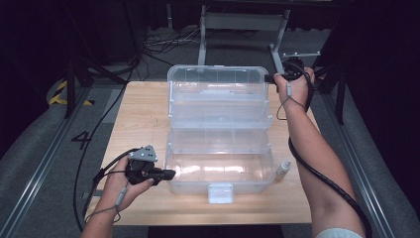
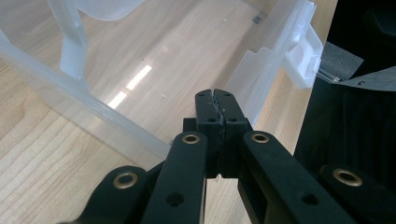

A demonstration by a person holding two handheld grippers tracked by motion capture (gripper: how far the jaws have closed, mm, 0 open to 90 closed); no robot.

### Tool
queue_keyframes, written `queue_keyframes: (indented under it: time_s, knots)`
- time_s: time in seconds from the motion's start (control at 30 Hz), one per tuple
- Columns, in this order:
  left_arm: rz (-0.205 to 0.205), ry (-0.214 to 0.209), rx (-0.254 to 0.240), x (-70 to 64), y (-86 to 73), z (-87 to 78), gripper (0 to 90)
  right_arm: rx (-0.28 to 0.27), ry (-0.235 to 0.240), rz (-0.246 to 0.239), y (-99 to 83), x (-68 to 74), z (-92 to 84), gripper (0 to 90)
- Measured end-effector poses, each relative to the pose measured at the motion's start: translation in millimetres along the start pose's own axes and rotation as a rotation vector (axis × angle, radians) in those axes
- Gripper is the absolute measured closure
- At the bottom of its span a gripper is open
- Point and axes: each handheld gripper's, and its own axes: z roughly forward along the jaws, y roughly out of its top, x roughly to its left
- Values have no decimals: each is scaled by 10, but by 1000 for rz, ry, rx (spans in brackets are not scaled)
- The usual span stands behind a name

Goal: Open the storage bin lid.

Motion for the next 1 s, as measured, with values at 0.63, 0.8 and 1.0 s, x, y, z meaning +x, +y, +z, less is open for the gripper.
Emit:
queue_keyframes:
  time_s: [0.63, 0.8, 1.0]
  knots:
    - [-26, 19, -17, -36, -22, -10, 900, 45, 27, 40, 12, -126, 207, 856]
    - [-23, 15, -14, -27, -18, -2, 900, 54, 35, 56, 3, -161, 259, 855]
    - [-22, 7, -6, -17, -11, 2, 900, 71, 33, 69, 2, -188, 323, 855]
